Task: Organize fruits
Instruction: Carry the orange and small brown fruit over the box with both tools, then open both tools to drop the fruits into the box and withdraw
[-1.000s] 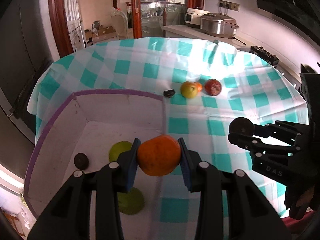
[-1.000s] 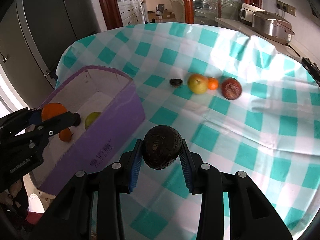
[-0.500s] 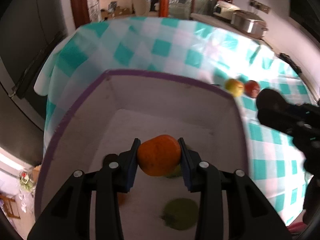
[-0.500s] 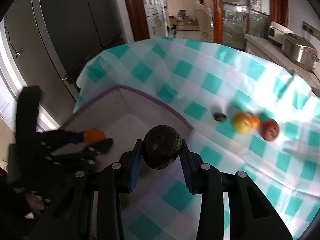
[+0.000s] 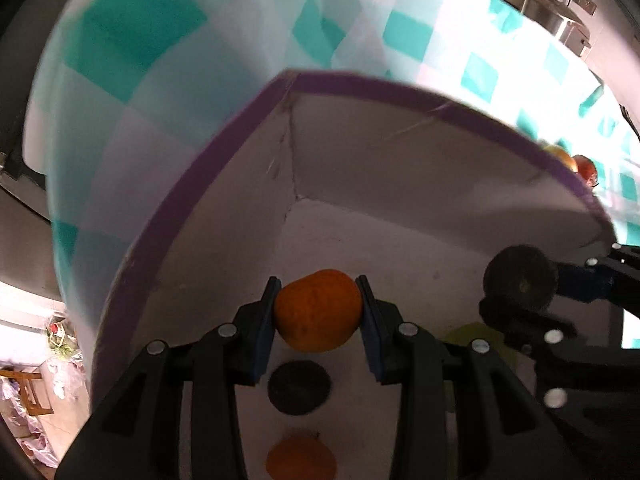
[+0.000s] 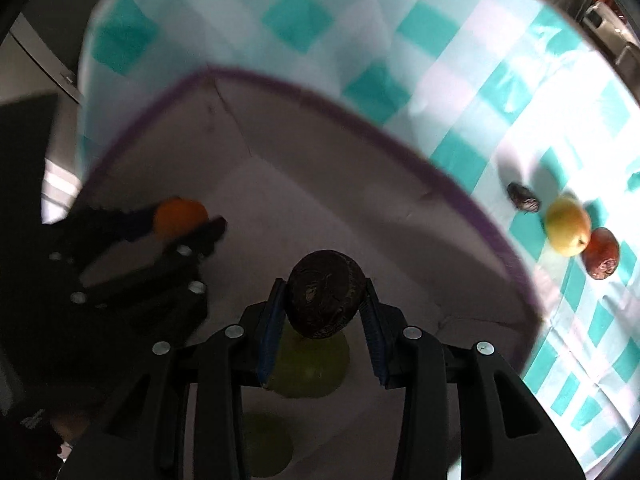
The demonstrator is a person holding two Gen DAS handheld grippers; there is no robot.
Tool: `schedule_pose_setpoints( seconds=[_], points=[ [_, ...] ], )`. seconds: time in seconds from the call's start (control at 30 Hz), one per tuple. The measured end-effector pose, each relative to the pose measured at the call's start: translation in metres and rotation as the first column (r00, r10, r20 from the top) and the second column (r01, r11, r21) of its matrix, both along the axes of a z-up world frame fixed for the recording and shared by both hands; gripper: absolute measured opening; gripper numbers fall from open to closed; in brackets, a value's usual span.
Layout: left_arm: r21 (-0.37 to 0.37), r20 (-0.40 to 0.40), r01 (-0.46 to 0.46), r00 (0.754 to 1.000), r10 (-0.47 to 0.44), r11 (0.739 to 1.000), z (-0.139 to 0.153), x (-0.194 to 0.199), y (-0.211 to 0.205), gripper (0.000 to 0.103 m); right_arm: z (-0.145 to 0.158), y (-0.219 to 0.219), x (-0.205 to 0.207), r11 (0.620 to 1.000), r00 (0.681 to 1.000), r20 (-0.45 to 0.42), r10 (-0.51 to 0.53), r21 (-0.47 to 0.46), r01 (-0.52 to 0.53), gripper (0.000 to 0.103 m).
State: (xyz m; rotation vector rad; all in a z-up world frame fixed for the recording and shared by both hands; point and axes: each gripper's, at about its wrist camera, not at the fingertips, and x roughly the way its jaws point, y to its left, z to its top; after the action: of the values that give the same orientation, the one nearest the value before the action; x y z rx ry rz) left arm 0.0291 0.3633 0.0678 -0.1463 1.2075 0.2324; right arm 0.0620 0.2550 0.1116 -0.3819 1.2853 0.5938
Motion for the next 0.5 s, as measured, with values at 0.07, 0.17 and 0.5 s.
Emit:
schedule_pose_setpoints(
  seconds=[0.07, 0.17, 0.5],
  points=[
    [0.008, -0.020, 0.007, 1.000, -0.007, 1.000, -0.007, 0.001, 0.004, 0.038, -0.010, 0.009, 0.002, 0.999, 1.000, -0.022, 0.011, -0.036, -0.012, 0.038],
    [0.003, -0.050, 0.017, 0.999, -0.017, 1.000, -0.016, 0.003, 0.005, 0.038, -0.030, 0.019, 0.005, 0.993, 0.999, -0.046, 0.026, -0.113, -0.031, 0.038],
    [0.013, -0.127, 0.038, 0.991, -0.036, 0.999, -0.037, 0.004, 0.002, 0.040, -0.045, 0.021, 0.005, 0.983, 0.998, -0.065, 0.015, -0.181, -0.026, 0.042]
  ],
)
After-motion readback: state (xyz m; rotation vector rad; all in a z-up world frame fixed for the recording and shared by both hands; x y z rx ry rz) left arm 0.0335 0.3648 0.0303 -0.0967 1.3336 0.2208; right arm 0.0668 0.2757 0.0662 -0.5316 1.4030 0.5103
